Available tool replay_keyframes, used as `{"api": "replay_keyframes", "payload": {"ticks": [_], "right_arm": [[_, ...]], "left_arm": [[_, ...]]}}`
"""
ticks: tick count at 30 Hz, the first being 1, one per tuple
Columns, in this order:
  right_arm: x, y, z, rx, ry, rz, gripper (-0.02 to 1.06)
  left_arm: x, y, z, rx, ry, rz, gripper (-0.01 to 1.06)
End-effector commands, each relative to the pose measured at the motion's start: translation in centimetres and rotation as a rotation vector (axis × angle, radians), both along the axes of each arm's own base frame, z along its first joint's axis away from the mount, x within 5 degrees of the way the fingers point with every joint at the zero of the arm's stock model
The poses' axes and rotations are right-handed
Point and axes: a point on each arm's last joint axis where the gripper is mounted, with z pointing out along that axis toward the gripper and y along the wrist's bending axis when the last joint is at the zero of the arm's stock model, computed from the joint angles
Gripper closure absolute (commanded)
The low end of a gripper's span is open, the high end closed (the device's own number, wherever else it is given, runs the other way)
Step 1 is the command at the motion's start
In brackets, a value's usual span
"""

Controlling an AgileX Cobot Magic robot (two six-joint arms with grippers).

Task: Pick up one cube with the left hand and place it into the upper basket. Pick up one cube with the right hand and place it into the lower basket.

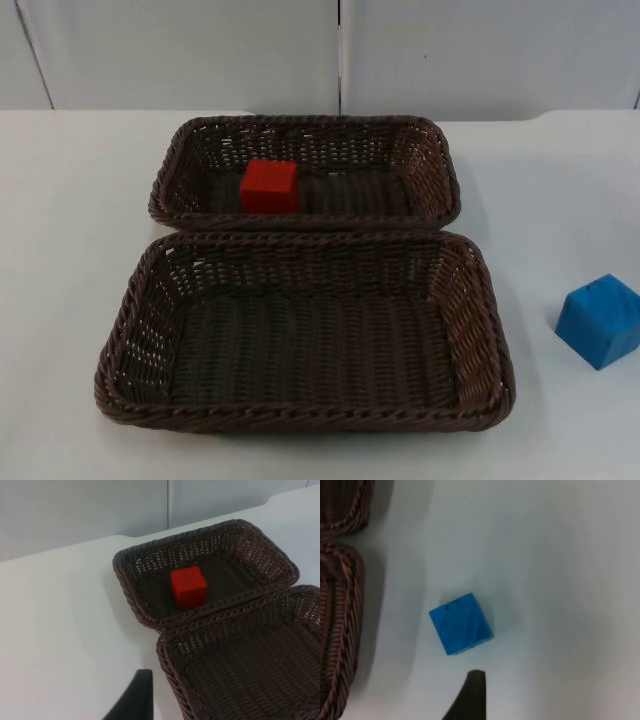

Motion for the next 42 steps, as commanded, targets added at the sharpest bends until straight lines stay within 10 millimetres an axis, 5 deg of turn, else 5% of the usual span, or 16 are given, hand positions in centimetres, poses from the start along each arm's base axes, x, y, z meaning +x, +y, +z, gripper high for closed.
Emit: {"api": "replay_keyframes", "payload": {"ticks": [1, 9, 23, 36, 42], "right_arm": [[1.0, 0.3, -0.7, 0.018, 0.01, 0.035, 0.21], [2.8, 1.4, -4.2, -0.001, 0.14, 0.094, 0.21], [5.2, 9.1, -10.0, -0.147, 0.083, 0.391, 0.21], [6.4, 9.0, -11.3, -0.179, 0.043, 0.291, 0.21], [7.1, 9.3, -13.4, -0.158, 0.061, 0.261, 0.21]], "left_arm": [[-0.1, 0.0, -0.1, -0.007, 0.0, 0.0, 0.0], [0.0, 0.1, 0.0, 0.007, -0.008, 0.003, 0.0], [0.0, 0.1, 0.0, 0.012, -0.011, 0.003, 0.0], [0.0, 0.1, 0.0, 0.018, -0.016, 0.005, 0.0], [0.0, 0.1, 0.0, 0.017, -0.019, 0.005, 0.0]]}}
